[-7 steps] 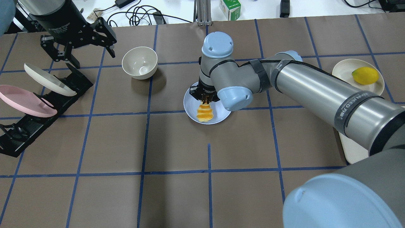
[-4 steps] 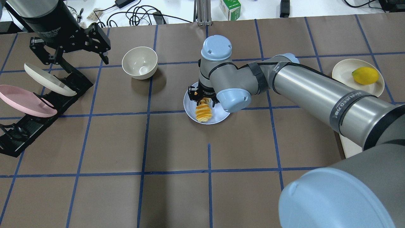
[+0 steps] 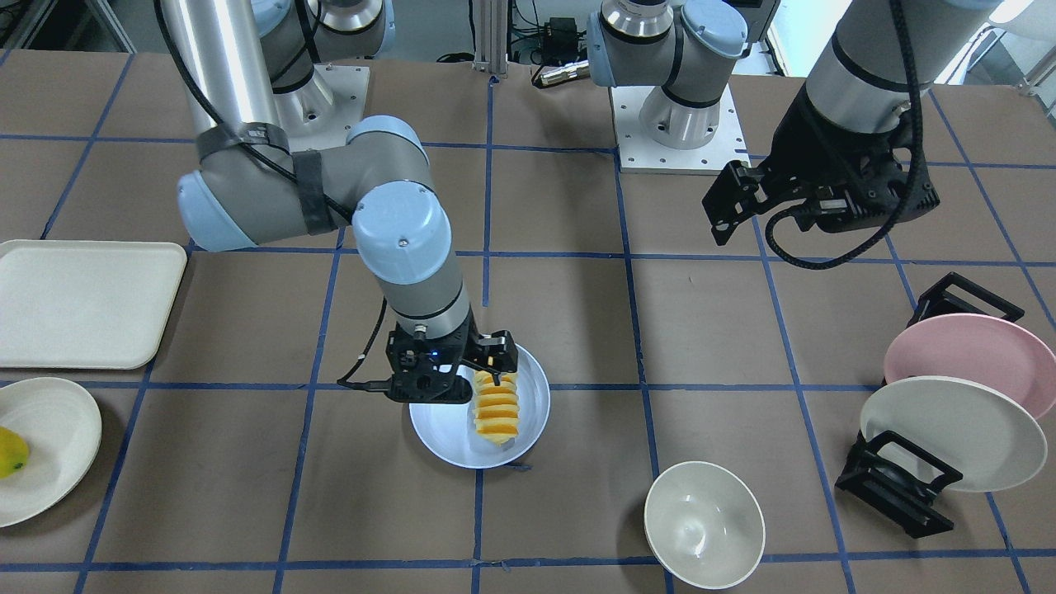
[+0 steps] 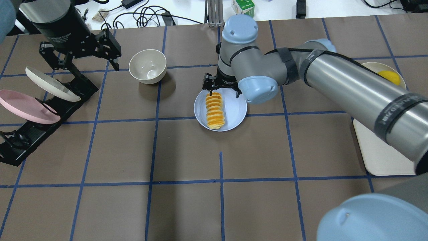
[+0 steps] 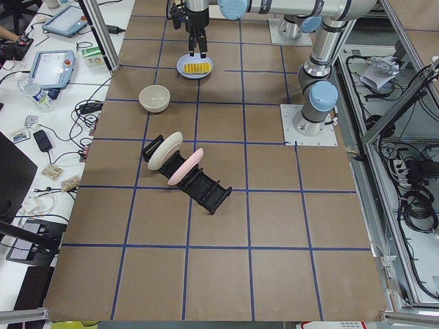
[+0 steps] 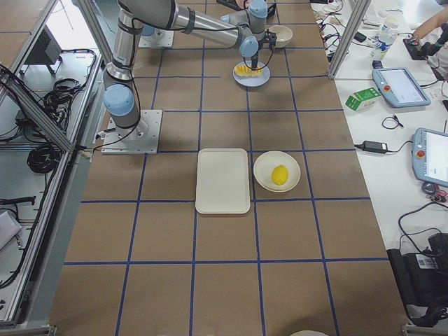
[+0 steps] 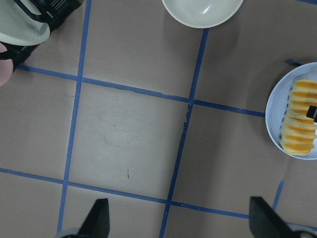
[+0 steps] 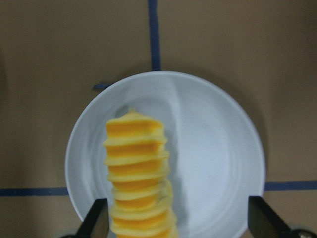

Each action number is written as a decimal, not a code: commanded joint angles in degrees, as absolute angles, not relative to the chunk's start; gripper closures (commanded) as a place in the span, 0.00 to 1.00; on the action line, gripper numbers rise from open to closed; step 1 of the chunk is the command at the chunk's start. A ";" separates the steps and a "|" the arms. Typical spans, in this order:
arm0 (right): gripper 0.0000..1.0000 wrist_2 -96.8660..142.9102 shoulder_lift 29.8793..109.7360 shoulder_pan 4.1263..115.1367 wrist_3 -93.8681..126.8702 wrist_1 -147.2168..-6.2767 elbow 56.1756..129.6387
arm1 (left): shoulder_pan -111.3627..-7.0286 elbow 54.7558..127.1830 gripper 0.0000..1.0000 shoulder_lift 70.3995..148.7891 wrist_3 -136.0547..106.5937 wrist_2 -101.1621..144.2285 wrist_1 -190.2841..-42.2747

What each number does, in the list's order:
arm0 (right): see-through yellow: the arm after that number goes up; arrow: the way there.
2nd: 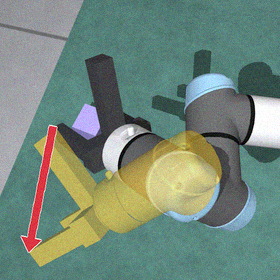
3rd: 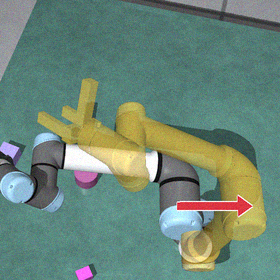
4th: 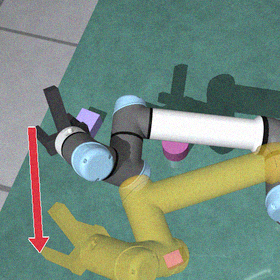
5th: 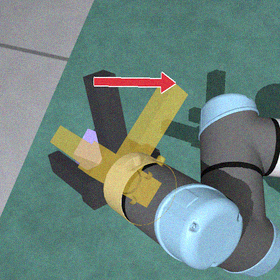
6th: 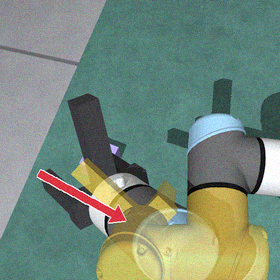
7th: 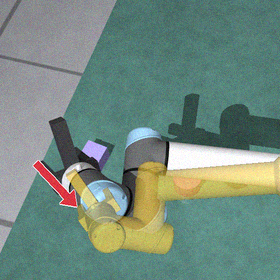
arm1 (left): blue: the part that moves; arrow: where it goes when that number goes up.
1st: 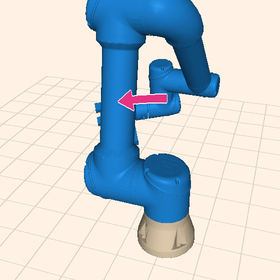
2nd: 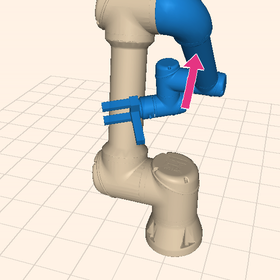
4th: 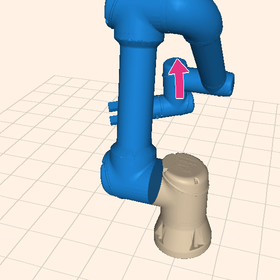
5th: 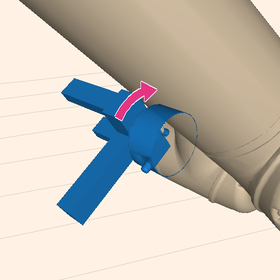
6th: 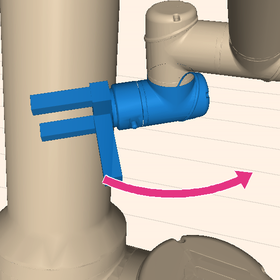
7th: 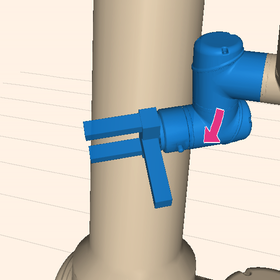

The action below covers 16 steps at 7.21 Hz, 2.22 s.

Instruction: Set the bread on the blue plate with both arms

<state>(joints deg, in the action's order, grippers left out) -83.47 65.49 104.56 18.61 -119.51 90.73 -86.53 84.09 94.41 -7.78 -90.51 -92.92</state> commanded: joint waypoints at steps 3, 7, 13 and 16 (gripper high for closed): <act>0.00 -84.63 82.93 89.84 4.22 -97.70 92.19 | -92.37 88.51 0.00 94.92 -8.09 -90.62 -82.35; 0.00 -88.42 92.46 89.82 4.65 -93.86 93.78 | -92.20 88.15 0.00 94.66 -7.47 -90.26 -83.41; 0.00 -89.21 92.46 89.03 4.22 -92.03 93.87 | -92.02 88.24 0.00 94.39 -7.38 -90.62 -83.32; 0.00 -88.51 94.65 89.56 5.09 -87.72 93.61 | -92.11 88.24 0.00 94.31 -7.38 -90.27 -83.32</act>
<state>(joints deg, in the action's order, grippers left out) -88.85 93.81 89.32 4.60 -89.21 93.81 -92.04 88.24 94.34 -7.39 -90.44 -83.32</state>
